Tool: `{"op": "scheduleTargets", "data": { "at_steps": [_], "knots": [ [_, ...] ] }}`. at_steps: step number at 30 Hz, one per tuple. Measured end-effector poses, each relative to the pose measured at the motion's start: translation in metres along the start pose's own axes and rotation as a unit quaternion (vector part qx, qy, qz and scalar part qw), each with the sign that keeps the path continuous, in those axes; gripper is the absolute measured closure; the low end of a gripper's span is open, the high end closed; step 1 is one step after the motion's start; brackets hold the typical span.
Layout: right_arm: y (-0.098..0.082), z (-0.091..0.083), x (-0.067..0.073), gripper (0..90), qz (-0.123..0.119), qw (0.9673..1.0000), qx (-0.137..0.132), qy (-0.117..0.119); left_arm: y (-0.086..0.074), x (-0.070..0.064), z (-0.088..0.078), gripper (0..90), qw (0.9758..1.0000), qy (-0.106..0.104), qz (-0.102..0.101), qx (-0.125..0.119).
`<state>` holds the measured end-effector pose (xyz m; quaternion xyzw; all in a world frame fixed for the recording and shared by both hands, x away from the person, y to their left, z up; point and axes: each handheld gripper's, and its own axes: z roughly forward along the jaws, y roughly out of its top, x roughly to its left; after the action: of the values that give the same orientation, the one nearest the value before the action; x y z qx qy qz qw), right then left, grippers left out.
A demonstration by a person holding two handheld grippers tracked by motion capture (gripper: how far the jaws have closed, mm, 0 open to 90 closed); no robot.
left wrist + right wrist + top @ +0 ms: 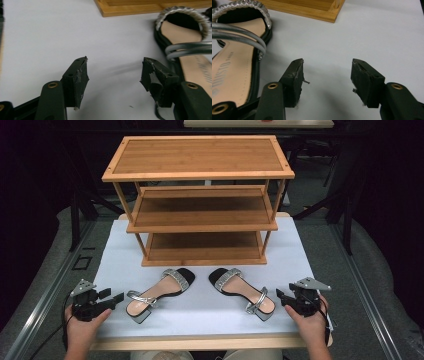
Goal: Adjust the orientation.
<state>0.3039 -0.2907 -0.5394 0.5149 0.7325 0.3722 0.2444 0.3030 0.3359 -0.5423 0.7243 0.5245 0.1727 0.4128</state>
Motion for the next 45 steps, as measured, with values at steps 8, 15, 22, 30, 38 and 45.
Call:
{"op": "scheduleTargets", "data": {
  "at_steps": [8,15,22,30,38,45],
  "knots": [
    [-0.01,-0.014,-0.001,41.4,0.023,0.9989,-0.041,0.002,0.008,-0.005,0.0,41.4,0.9998,-0.012,0.006,0.013],
    [-0.017,-0.016,-0.001,41.5,0.013,0.9982,-0.058,-0.005,0.029,-0.016,-0.005,41.8,0.9994,-0.026,0.011,0.018],
    [-0.019,-0.015,0.001,40.7,0.006,0.9984,-0.056,-0.01,0.048,-0.025,-0.011,41.5,0.9992,-0.021,0.025,0.022],
    [-0.02,-0.015,0.0,40.9,0.013,0.9981,-0.058,-0.011,0.077,-0.042,-0.014,44.5,0.9958,-0.04,0.056,0.061],
    [-0.022,-0.012,-0.002,40.9,0.016,0.9982,-0.058,-0.007,0.099,-0.066,-0.002,37.6,0.9906,-0.066,0.079,0.091],
    [-0.023,-0.012,-0.004,40.9,0.028,0.9982,-0.054,0.0,0.112,-0.088,0.022,30.8,0.9764,-0.072,0.12,0.165]
  ]
}}
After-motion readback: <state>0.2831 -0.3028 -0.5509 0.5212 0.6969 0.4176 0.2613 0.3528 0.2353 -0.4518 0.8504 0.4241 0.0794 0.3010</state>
